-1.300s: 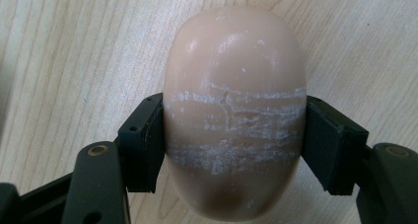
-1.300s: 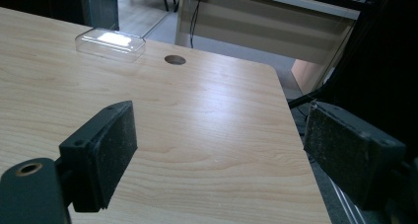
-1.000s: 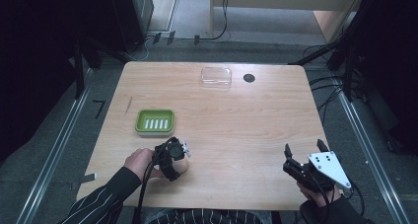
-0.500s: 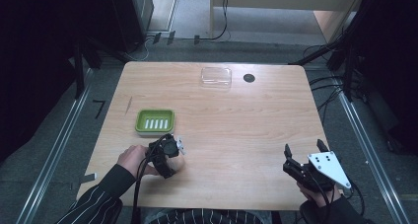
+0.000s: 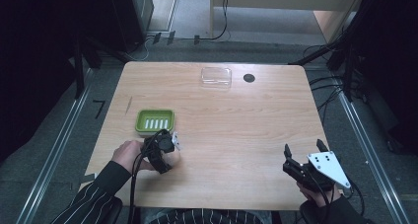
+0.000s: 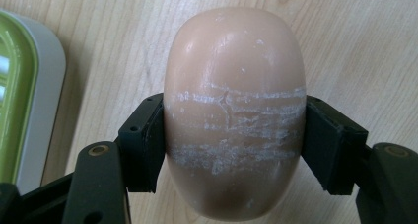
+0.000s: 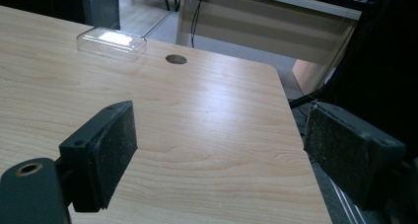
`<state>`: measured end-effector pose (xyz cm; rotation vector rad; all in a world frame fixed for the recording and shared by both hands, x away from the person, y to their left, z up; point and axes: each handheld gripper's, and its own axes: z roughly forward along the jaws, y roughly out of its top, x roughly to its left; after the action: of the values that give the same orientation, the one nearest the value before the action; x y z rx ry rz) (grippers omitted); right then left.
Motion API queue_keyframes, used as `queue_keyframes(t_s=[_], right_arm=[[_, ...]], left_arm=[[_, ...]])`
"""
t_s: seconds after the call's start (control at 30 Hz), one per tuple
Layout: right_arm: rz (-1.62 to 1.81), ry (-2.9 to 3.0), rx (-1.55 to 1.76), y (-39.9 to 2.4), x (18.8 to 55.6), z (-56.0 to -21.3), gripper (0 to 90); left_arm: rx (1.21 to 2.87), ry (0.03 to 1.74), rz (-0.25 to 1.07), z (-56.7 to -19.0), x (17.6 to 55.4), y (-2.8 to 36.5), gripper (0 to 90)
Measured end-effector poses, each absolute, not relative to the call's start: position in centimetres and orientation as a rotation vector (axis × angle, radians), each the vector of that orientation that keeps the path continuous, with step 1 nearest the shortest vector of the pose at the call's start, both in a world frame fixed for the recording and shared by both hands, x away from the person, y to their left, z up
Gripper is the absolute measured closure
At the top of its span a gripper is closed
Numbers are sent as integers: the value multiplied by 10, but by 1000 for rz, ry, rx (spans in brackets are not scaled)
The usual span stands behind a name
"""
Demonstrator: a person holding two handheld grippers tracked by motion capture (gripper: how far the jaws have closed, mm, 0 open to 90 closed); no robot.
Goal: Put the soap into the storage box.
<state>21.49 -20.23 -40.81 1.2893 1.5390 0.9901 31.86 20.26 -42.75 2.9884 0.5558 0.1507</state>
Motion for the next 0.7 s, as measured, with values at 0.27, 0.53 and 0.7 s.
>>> queue_keyframes(t_s=[0.27, 0.53, 0.7], right_arm=[[992, 1536, 1290, -203, 214, -408, 136], [991, 1539, 1288, -202, 215, -408, 136], [990, 1539, 1289, -202, 215, -408, 136]], left_arm=[[2985, 534, 161, -424, 319, 201, 337], [2970, 527, 179, -416, 323, 204, 337], [2960, 516, 188, -411, 328, 204, 338]])
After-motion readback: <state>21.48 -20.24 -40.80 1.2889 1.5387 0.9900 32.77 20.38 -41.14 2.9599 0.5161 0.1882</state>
